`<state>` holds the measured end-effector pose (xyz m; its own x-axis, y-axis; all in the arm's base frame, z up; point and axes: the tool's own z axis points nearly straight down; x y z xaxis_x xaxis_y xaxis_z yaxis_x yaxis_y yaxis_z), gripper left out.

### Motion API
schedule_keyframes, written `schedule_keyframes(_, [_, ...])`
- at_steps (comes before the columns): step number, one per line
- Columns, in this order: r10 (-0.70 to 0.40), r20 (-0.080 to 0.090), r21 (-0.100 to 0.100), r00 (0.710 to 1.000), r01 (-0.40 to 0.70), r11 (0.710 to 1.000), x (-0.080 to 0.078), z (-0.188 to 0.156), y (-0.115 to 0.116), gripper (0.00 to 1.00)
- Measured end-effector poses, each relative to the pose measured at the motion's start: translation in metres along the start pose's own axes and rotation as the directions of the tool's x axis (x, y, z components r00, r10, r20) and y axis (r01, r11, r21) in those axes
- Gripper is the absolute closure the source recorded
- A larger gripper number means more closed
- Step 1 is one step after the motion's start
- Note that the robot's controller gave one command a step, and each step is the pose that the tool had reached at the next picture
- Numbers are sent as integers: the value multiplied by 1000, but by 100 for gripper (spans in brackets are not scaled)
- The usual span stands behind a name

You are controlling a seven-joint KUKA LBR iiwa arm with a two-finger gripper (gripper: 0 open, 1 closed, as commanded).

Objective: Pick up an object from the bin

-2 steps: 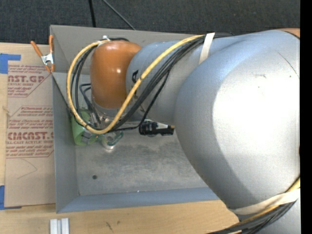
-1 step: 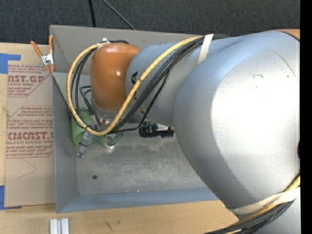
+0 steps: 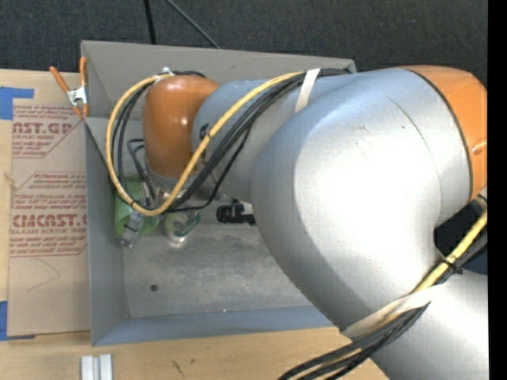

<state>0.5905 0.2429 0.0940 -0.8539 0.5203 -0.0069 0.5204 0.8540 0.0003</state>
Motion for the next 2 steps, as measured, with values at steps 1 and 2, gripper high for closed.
schedule_keyframes(1, [1,4,2,1000,-1,1000,-3,-5,-1,100])
schedule_keyframes(2, [28,-3,-6,1000,-28,1000,14,-122,-26,100])
